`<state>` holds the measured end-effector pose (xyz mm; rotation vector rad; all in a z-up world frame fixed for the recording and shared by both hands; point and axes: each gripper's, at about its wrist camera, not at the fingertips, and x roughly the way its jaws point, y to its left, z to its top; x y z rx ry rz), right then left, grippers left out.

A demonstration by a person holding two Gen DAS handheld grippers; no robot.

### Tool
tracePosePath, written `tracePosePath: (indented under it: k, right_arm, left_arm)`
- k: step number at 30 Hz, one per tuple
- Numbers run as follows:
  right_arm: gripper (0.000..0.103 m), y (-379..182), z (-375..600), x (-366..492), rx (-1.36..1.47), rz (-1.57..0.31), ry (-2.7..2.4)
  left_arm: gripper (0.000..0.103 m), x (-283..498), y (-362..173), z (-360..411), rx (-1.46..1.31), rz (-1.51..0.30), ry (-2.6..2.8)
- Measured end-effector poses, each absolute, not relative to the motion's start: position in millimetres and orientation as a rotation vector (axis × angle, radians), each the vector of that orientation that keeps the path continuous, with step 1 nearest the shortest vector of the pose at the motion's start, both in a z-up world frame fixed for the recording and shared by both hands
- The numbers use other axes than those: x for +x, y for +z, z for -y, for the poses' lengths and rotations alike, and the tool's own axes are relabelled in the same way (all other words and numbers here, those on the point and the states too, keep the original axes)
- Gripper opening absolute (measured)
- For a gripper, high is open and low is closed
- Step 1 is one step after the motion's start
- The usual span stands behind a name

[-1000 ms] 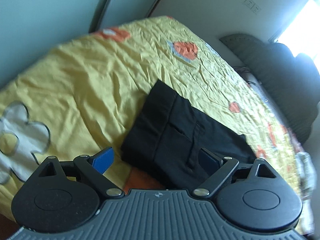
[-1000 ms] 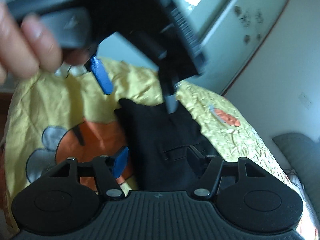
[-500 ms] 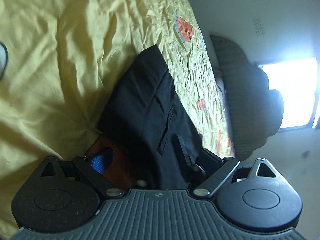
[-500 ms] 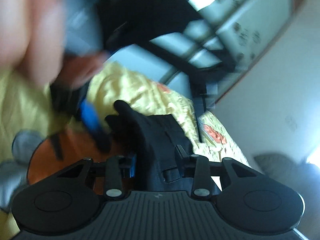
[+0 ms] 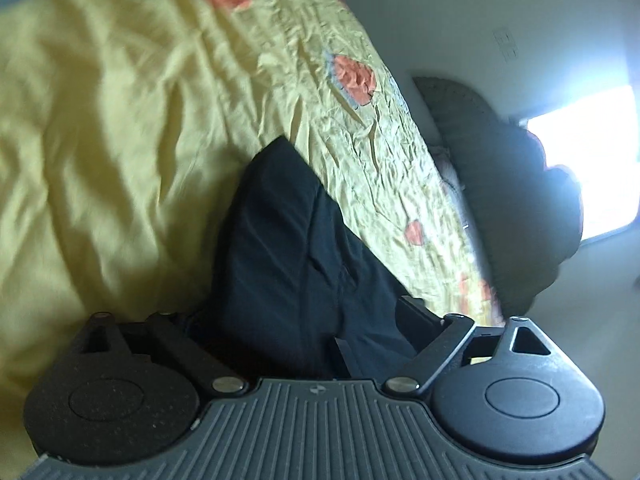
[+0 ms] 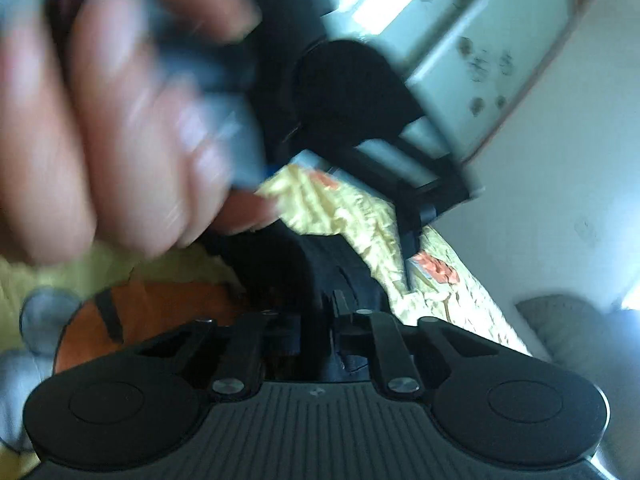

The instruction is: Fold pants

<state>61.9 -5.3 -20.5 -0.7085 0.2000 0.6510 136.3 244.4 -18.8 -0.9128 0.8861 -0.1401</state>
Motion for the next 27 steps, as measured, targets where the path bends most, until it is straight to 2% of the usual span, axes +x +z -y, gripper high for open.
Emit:
tracePosePath:
  k: [5, 10, 16, 21, 25, 27]
  right_arm:
    - [0.013, 2, 34, 84, -0.48, -0.301, 0.693]
    - [0.013, 3, 36, 84, -0.487, -0.31, 0.7]
    - [0.013, 1, 39, 83, -0.499, -0.32, 0.708]
    - [0.013, 18, 43, 88, -0.489, -0.376, 0.771]
    - [0.013, 51, 76, 103, -0.257, -0.507, 0.958]
    - [0.014, 63, 96, 120, -0.118, -0.515, 0.974]
  left_arm:
    - [0.085, 151, 0, -219, -0.638, -0.871, -0.058]
    - [0.084, 157, 7, -197, -0.462, -0.859, -0.032]
    - [0.069, 164, 4, -196, -0.422, -0.868, -0.007]
    - [0.066, 166, 1, -197, -0.411, -0.878, -0.001]
    - [0.06, 166, 0, -197, -0.39, -0.874, 0.006]
    - [0.06, 166, -1, -197, -0.389, -0.873, 0.011]
